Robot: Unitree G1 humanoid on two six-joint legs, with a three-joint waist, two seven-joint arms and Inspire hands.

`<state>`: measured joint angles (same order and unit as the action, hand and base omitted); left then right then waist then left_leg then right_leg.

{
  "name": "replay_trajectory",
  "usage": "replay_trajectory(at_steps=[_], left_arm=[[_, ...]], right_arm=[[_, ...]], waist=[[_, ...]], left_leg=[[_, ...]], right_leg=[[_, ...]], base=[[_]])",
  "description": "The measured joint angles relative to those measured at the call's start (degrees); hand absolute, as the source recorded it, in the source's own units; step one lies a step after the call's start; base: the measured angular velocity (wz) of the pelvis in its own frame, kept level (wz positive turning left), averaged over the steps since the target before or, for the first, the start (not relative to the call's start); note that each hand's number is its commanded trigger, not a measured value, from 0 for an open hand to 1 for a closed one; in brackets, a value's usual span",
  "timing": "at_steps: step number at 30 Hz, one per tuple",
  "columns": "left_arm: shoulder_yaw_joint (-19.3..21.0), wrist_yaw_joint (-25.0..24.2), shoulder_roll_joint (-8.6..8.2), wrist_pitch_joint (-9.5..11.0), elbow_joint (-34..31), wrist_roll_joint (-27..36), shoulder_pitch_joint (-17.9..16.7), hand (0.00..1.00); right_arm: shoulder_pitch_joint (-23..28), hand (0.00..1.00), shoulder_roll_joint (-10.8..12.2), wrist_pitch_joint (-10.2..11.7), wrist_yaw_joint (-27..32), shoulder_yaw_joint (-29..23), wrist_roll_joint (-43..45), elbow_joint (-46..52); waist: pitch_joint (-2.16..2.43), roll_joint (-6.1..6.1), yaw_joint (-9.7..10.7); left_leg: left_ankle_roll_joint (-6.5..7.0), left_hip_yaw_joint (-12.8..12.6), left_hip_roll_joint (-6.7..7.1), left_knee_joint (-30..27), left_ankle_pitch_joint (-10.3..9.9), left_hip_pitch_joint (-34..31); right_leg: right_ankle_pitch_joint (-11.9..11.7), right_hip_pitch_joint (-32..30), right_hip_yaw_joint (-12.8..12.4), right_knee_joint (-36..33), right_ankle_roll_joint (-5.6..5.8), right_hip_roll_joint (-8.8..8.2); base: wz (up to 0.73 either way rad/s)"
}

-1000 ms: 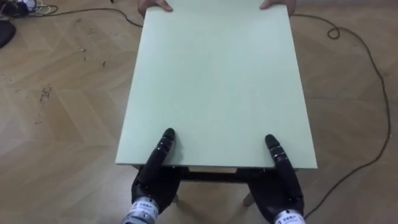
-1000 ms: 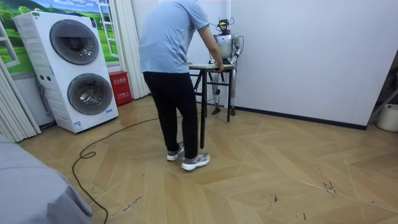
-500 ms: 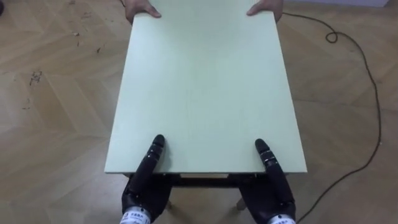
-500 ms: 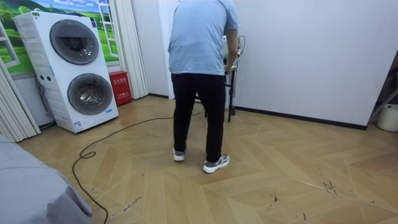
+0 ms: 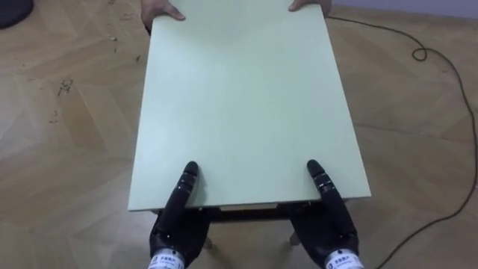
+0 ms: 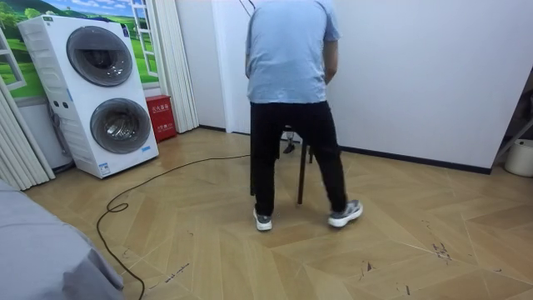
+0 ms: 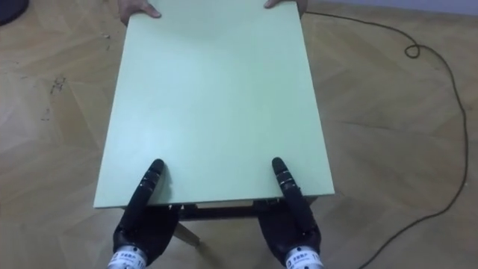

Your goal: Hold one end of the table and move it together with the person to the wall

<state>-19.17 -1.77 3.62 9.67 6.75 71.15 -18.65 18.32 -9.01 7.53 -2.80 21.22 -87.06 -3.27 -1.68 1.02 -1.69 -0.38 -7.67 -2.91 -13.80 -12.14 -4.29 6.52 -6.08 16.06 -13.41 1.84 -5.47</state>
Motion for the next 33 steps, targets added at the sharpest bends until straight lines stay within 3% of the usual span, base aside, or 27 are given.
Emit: replay_trajectory(at_steps=[5,8,16,18,20,23,25,31,33], left_arm=[[-0.14,0.07,-0.02,0.32,0.03,0.16,-0.28,1.0],[-0.09,0.08,0.13,0.44,0.01,0.15,-0.63,1.0],[0.31,0.06,0.08,0.42,-0.52,0.33,-0.91,1.0],[0.22,0.06,0.38,0.43,-0.96,0.05,-0.9,1.0],[-0.08,0.04,0.93,0.43,-1.17,0.11,-0.77,1.0],[-0.34,0.06,0.6,0.26,-1.07,0.16,-0.77,1.0],[-0.17,0.15,0.65,0.06,-1.07,0.21,-0.79,1.0],[-0.21,0.26,-0.31,-0.24,-1.12,0.31,-0.52,1.0],[-0.31,0.26,-0.32,-0.24,-1.14,0.3,-0.29,1.0]], right_arm=[[0.09,1.0,0.49,0.16,0.15,0.04,0.86,0.0],[0.43,1.0,0.76,0.13,0.15,0.09,1.23,-0.01],[0.07,1.0,1.33,0.13,0.13,0.09,1.73,-0.03],[0.33,1.0,1.36,0.21,-0.21,0.05,1.7,-0.03],[0.52,1.0,1.4,0.25,-0.59,-0.02,1.63,-0.03],[1.2,1.0,1.69,0.8,-0.62,-0.04,1.64,-0.03],[1.51,1.0,2.04,0.7,-0.61,-0.01,1.63,0.01],[0.69,1.0,1.17,0.72,-0.42,-0.95,2.09,0.51],[0.64,1.0,1.31,0.73,-0.28,-1.12,2.23,0.61]], waist=[[-0.04,-0.23,0.4],[-0.09,-0.45,-0.21],[-0.13,-1.13,-1.35],[-0.1,-1.06,-1.02],[-0.09,-1.0,0.58],[-0.14,-0.96,2.1],[-0.18,-0.86,2.58],[-0.31,0.86,1.32],[-0.29,0.97,1.2]], left_leg=[[0.97,3.92,1.79,0.03,0.67,-0.7],[1.04,6.36,2.15,0.0,0.73,-0.71],[0.6,9.49,2.48,-0.19,1.36,-1.52],[0.57,9.5,2.5,-1.35,1.41,-2.95],[0.72,9.06,2.61,-2.97,1.77,-5.22],[1.55,3.87,2.32,-3.51,2.71,-6.19],[1.77,3.02,2.33,-4.11,2.86,-6.59],[2.82,2.78,2.65,-6.85,3.54,-10.75],[3.37,1.67,2.74,-7.06,3.91,-11.33]], right_leg=[[0.75,1.28,1.26,-0.37,1.2,-1.53],[0.95,2.39,1.22,-0.24,1.52,-1.59],[1.44,5.87,1.58,1.86,2.21,-1.22],[1.53,6.43,2.53,2.34,2.12,-1.1],[1.8,7.16,5.16,2.51,1.89,-1.11],[2.68,8.87,6.09,2.08,1.26,-1.41],[3.26,9.27,5.8,1.53,1.15,-1.47],[3.95,8.96,8.29,0.44,1.33,-1.61],[4.65,8.46,8.42,-0.82,1.42,-2.1]], base=[[0.41],[0.46],[0.44],[0.68],[0.96],[1.05],[0.7],[0.55],[0.62]])
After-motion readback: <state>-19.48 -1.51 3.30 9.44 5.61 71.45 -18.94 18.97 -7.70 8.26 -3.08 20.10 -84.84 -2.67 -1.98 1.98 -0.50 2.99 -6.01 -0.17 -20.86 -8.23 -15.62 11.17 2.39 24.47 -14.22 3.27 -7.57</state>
